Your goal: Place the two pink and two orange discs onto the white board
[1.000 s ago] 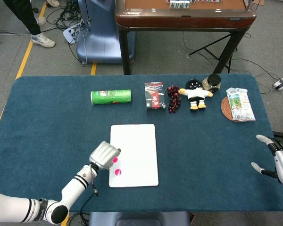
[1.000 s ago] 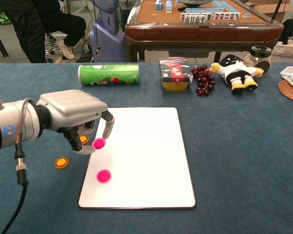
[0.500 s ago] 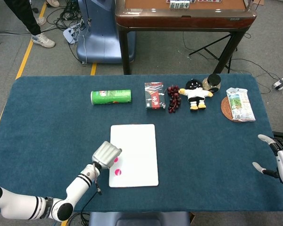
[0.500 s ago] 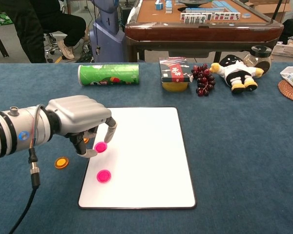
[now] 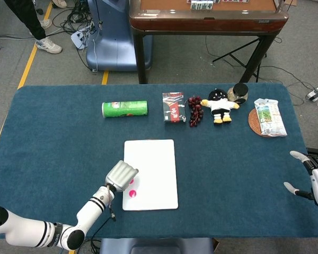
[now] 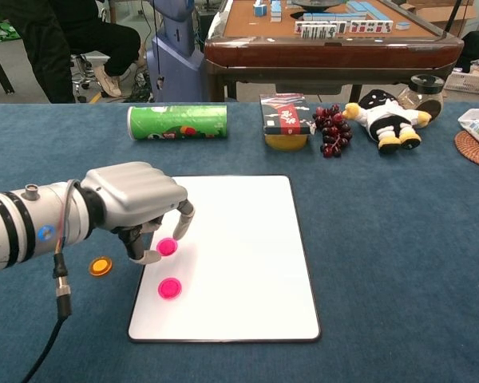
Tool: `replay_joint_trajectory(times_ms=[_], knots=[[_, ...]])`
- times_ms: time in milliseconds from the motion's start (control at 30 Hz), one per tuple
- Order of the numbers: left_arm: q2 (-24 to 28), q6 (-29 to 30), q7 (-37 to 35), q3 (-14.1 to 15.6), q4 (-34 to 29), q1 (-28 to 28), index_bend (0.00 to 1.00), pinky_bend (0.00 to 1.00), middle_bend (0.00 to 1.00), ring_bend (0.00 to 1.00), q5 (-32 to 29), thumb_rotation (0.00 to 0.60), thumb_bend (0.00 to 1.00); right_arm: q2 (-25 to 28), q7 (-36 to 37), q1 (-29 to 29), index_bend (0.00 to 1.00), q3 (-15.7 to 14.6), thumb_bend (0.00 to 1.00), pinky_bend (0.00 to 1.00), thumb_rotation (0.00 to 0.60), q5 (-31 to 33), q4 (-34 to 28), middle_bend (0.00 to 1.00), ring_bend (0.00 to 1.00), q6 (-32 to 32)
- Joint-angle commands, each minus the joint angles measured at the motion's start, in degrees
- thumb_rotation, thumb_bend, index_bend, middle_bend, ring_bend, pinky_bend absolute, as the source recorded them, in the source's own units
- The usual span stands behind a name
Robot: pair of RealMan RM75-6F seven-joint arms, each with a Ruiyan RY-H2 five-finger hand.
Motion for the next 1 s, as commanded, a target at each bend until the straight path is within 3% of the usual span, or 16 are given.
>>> replay_joint_trajectory(times_ms=[33,533,1000], knots=[[-0.1,0.2,0.2,0.1,0.0,-0.1,0.60,1.00,1.00,1.00,-0.1,0.600,0.32,0.0,0.0,0.0,0.22,0.0,0.00,0.41,0.600,0.0,0.0,0.28,0.22,-0.1],[0.0,0.4,0.6,0.7,-0.6,-0.4,0.41,1.00,1.00,1.00,-0.5,0.600,0.32,-0.1,-0.2,0.1,0.22,0.0,0.00,0.41,0.600,0.0,0.0,0.28,0.22,-0.2],[5.9,2.8,-1.8,2.8,-6.0,2.2,0.43,1.00,1.00,1.00,0.7,0.600,0.32,-0.2,-0.8,0.3,0.22,-0.1,0.00,0.41,0.600,-0.3,-0.2,0.28,0.22,-0.4]])
